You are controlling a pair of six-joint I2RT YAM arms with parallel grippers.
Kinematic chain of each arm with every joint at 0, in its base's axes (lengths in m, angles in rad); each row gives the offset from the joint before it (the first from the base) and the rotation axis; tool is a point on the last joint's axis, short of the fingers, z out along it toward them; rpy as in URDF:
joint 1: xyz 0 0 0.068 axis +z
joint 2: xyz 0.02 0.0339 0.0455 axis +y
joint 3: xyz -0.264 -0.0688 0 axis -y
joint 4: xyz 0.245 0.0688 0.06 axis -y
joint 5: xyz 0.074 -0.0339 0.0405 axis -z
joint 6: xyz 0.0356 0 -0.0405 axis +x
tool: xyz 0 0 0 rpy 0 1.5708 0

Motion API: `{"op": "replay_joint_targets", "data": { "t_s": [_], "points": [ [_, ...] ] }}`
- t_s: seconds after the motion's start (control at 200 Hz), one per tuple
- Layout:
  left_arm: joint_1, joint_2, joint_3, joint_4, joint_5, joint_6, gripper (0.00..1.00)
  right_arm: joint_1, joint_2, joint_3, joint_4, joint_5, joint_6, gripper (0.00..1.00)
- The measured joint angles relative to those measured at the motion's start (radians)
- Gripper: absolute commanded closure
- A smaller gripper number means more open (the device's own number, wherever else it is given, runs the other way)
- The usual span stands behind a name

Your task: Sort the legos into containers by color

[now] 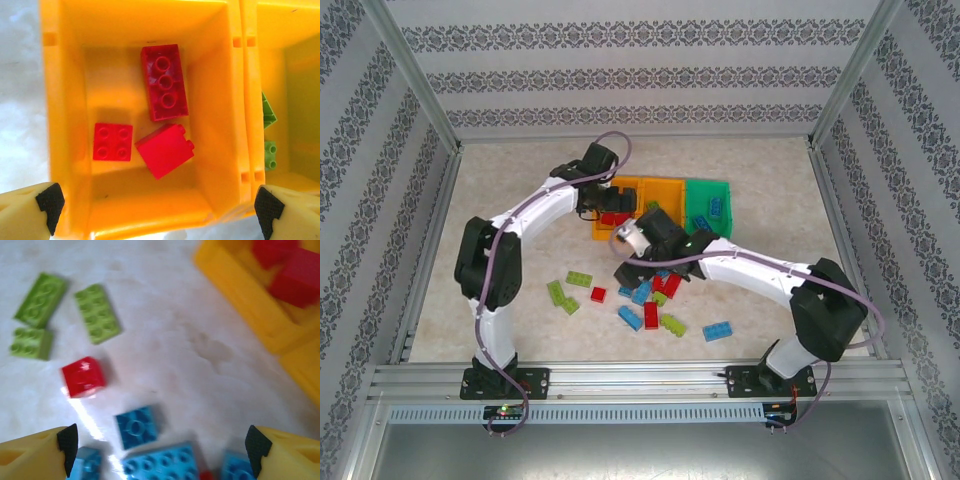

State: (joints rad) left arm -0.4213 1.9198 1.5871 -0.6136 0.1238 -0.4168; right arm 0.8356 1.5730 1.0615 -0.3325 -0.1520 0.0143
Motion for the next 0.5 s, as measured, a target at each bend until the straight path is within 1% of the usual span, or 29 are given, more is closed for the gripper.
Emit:
{"op": "replay_joint_targets", "data": {
  "t_s": [0.135, 0.25, 0.39, 0.5],
  "points": [
    [0.052, -0.124, -0.112, 0.042, 0.005, -0.037, 0.0, 0.08, 0.118, 0.063, 0.015, -0.017, -0.04, 0.13],
    [0.121, -0.225, -0.221, 0.077, 0.004, -0.064, 0.0, 0.127, 0.221, 0.116, 0.015, -0.022, -0.062, 0.14],
    [0.192, -0.294, -0.34, 0.099, 0.012, -0.09, 0.0, 0.16, 0.33, 0.181, 0.013, -0.021, -0.074, 0.16],
    [0.223, -0.325, -0.416, 0.104, 0.022, -0.101, 0.0, 0.169, 0.376, 0.209, 0.008, -0.01, -0.077, 0.19]
  ]
}}
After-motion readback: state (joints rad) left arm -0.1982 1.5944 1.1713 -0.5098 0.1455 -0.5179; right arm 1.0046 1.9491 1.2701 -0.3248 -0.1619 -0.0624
